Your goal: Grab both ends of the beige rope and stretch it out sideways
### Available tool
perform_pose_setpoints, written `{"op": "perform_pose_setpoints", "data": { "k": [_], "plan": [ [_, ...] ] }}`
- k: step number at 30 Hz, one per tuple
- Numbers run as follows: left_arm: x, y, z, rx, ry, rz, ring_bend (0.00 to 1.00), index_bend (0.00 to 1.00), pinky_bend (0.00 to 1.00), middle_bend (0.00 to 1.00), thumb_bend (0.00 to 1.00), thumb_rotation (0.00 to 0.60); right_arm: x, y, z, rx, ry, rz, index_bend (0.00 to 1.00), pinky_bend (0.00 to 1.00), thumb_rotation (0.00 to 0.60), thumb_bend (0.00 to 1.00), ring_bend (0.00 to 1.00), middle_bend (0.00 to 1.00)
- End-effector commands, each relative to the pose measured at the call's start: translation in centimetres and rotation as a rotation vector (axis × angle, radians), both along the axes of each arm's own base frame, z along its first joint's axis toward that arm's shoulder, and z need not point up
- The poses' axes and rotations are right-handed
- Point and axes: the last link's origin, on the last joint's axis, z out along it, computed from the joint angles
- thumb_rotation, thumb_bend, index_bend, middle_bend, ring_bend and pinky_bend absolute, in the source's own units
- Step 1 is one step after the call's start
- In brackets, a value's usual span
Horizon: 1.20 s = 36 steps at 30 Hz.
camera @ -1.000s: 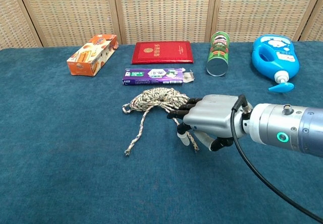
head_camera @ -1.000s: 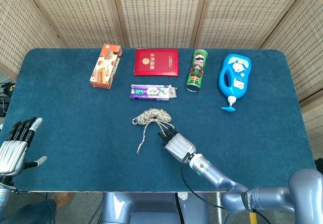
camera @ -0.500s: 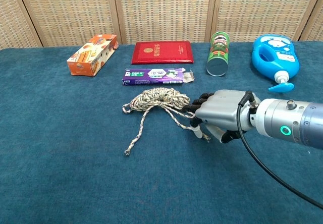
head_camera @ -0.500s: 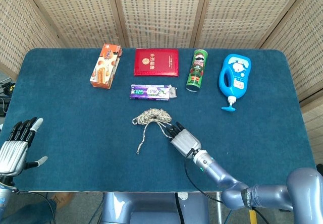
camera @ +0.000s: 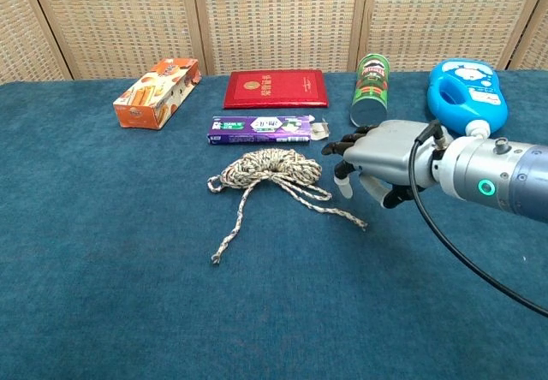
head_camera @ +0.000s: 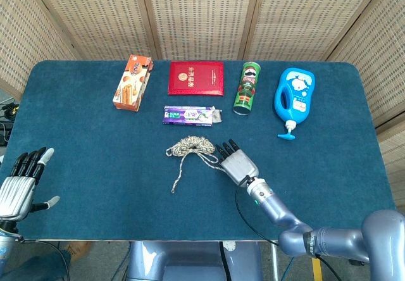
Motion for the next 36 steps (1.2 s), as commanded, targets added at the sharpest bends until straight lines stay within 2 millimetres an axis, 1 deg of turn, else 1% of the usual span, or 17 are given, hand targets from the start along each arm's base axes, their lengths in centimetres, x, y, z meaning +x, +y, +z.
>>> {"op": "perform_pose_setpoints", "data": {
  "k": [1,3,4,5,9,11,17,22,36],
  "plan": [
    [0.0,0.0,0.0,-0.002,0.000,0.001,0.00,0.00,0.00,0.00,0.00,0.600,0.9,-0.4,1.3,-0.040,-0.118,-0.025,0.36,0.00,0.600,0.48,0.00,0.00],
    [0.0,0.0,0.0,-0.003,-0.001,0.001,0.00,0.00,0.00,0.00,0.00,0.600,1.2,-0.6,1.6,-0.057,-0.185,-0.046,0.36,0.00,0.600,0.36,0.00,0.00],
    [0.0,0.0,0.0,-0.002,-0.001,0.001,0.00,0.00,0.00,0.00,0.00,0.600,1.2,-0.7,1.6,-0.060,-0.212,-0.063,0.36,0.00,0.600,0.33,0.00,0.00],
    [0.0,0.0,0.0,-0.002,-0.001,0.001,0.00,0.00,0.00,0.00,0.00,0.600,1.1,-0.7,1.4,-0.055,-0.257,-0.102,0.36,0.00,0.600,0.33,0.00,0.00],
    [0.0,0.0,0.1,-0.001,-0.003,0.001,0.00,0.00,0.00,0.00,0.00,0.600,0.7,-0.6,0.4,-0.027,-0.356,-0.240,0.41,0.00,0.600,0.33,0.00,0.00],
    [0.0,0.0,0.1,-0.001,-0.003,0.001,0.00,0.00,0.00,0.00,0.00,0.600,0.5,-0.5,-0.2,-0.013,-0.395,-0.315,0.42,0.00,0.600,0.33,0.00,0.00],
    [-0.1,0.0,0.1,-0.003,-0.003,0.002,0.00,0.00,0.00,0.00,0.00,0.600,0.4,0.1,-1.7,0.000,-0.447,-0.469,0.44,0.00,0.600,0.34,0.00,0.00],
    [0.0,0.0,0.1,-0.002,-0.004,0.002,0.00,0.00,0.00,0.00,0.00,0.600,0.3,0.0,-2.4,-0.026,-0.446,-0.513,0.45,0.00,0.600,0.34,0.00,0.00],
    [0.0,0.0,0.2,-0.001,-0.007,-0.001,0.00,0.00,0.00,0.00,0.00,0.600,-0.2,-0.1,-3.4,-0.046,-0.464,-0.565,0.47,0.00,0.600,0.34,0.00,0.00]
  ]
}}
